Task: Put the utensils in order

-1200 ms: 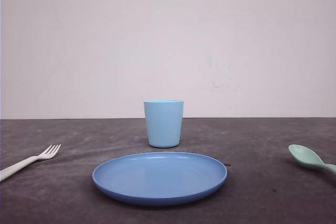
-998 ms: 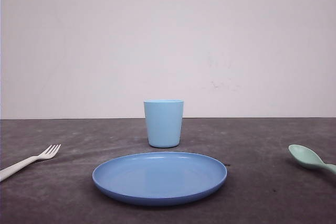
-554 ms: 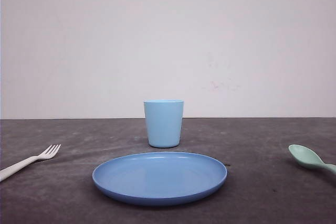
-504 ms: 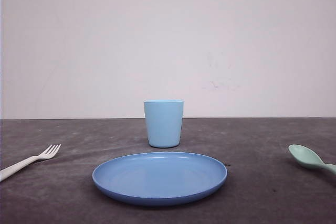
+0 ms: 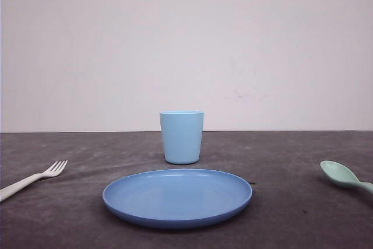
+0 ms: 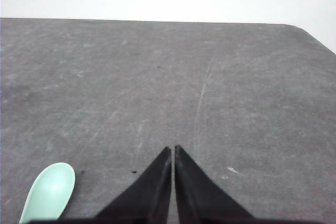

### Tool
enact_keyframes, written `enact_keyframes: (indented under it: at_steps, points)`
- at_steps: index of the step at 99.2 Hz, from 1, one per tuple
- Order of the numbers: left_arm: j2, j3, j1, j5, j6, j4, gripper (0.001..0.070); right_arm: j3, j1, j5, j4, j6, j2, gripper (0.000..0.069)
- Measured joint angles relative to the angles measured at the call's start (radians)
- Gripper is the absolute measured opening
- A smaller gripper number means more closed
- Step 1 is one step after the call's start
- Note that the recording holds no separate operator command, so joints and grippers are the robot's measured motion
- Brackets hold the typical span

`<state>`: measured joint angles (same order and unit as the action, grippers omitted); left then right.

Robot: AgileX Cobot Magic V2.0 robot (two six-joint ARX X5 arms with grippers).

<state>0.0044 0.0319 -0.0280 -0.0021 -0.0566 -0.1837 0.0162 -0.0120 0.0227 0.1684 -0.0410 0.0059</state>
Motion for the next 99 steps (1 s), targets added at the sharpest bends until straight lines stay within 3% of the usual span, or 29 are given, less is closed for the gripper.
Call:
enact_keyframes:
  at_steps: [99]
  points:
    - [0.000, 0.000, 0.000, 0.000, -0.018, 0.000, 0.0023, 0.000, 0.000, 0.011, 0.005, -0.041, 0.000, 0.0010]
